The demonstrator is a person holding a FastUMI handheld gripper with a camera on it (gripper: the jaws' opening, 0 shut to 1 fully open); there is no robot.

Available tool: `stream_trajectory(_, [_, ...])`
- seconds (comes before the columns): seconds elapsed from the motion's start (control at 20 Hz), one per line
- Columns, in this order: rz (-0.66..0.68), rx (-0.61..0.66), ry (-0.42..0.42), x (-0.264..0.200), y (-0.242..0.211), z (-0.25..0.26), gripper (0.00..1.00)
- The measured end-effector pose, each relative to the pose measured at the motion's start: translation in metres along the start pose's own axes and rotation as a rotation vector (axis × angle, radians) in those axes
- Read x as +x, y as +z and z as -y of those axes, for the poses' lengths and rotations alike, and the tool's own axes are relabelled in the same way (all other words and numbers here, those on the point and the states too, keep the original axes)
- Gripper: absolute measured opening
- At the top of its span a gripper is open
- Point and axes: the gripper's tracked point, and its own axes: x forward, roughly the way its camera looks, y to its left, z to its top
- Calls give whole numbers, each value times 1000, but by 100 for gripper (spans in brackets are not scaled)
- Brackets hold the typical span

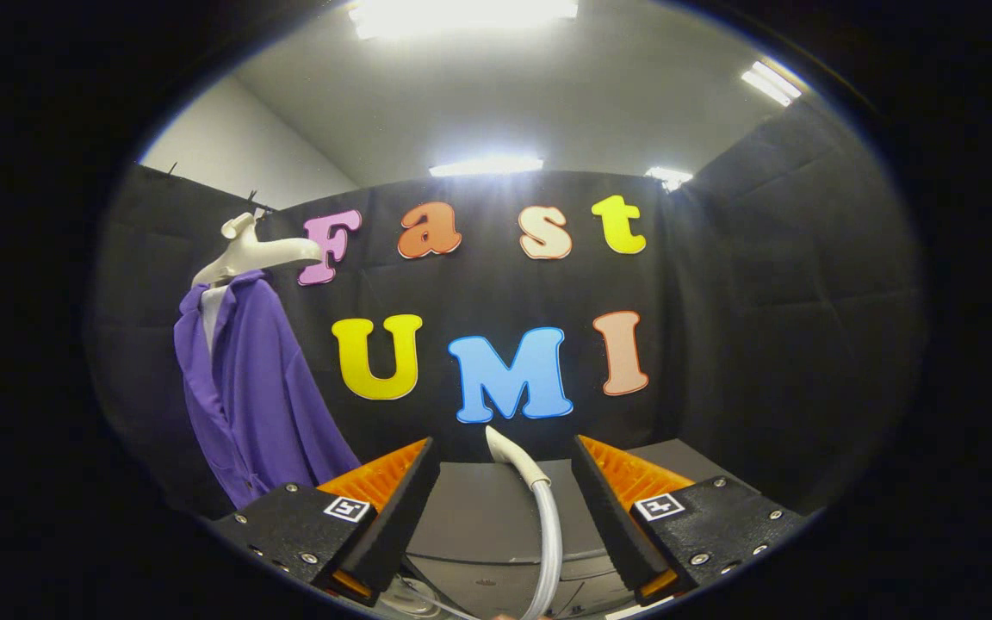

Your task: Iron the clothes twice with a garment steamer, once on the left side and once on the right side.

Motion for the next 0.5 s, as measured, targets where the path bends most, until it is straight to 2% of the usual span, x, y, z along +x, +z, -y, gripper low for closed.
stream_trajectory(0.2, [-106,68,41,73,-25,16,94])
stream_trajectory(0.5, [-324,208,159,161,-88,18,95])
